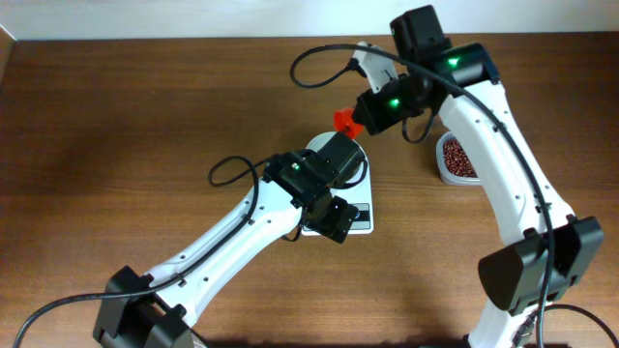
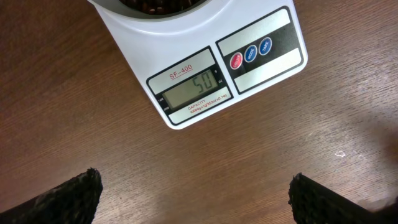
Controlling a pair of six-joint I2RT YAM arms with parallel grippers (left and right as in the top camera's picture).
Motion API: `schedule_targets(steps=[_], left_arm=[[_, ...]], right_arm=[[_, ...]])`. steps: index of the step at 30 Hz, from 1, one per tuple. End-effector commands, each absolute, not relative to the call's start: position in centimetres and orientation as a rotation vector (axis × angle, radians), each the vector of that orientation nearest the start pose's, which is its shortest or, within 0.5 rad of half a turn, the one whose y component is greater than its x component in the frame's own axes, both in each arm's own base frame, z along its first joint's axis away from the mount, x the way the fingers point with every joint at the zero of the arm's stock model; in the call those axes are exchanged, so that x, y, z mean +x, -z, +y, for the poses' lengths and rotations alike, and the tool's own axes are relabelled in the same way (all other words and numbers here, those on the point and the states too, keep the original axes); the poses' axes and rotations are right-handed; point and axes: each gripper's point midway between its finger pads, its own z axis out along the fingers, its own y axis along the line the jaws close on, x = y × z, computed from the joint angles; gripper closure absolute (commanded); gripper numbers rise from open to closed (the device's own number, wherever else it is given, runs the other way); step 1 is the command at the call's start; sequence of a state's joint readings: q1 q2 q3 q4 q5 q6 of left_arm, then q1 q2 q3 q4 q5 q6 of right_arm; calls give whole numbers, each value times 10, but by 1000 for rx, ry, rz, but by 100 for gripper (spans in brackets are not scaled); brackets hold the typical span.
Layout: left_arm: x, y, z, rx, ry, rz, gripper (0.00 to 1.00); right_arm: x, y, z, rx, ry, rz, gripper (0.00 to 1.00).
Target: Scoop item into bowl and weigh 50g on scale
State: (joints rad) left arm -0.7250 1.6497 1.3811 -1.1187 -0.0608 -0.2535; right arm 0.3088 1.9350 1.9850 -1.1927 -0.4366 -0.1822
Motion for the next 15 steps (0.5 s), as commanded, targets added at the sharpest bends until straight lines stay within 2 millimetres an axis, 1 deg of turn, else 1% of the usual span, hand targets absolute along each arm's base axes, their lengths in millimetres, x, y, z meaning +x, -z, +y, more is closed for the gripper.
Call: schedule_targets(steps=[1,4,7,9,15], left_arm=[[263,-130,-216,685,41,2861,1],[263,-130,-216,685,41,2861,1],[263,-130,-216,685,41,2861,1],[263,-130,-216,685,41,2861,1],[263,-130,-216,685,41,2860,1]], right_arm=[[409,-241,202,-720,-827,2516,96],[402,-255,197,-669,-1033,2484,96],[400,-263,187,-614,-1140,2465,96],[404,-265,180,-589,-1156,2453,96],[410,-265,166,-557,-1138,2450,96]])
